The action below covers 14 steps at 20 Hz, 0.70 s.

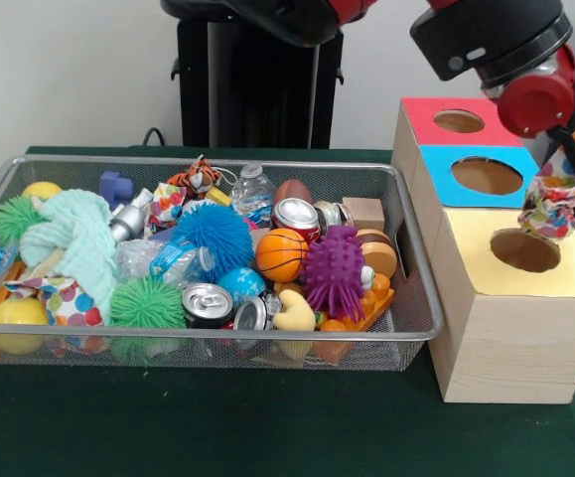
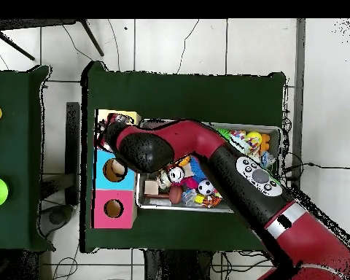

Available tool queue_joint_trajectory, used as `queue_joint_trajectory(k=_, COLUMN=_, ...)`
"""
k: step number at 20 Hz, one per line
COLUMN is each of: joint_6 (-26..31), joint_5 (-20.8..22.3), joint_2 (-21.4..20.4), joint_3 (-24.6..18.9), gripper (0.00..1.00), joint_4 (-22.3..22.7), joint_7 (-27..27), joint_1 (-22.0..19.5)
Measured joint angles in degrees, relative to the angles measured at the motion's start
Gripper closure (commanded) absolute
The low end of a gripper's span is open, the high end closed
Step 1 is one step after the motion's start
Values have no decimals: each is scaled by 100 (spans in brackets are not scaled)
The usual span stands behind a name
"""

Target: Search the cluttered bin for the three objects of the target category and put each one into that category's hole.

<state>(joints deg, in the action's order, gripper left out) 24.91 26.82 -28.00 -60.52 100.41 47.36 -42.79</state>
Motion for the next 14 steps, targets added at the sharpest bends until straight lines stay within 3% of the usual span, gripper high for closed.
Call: queue_joint_trajectory(k=14, joint_6=-139, joint_5=140, joint_2=200, joint_3=447, gripper=100, joint_4=-2, joint_7=0, joint_1=165)
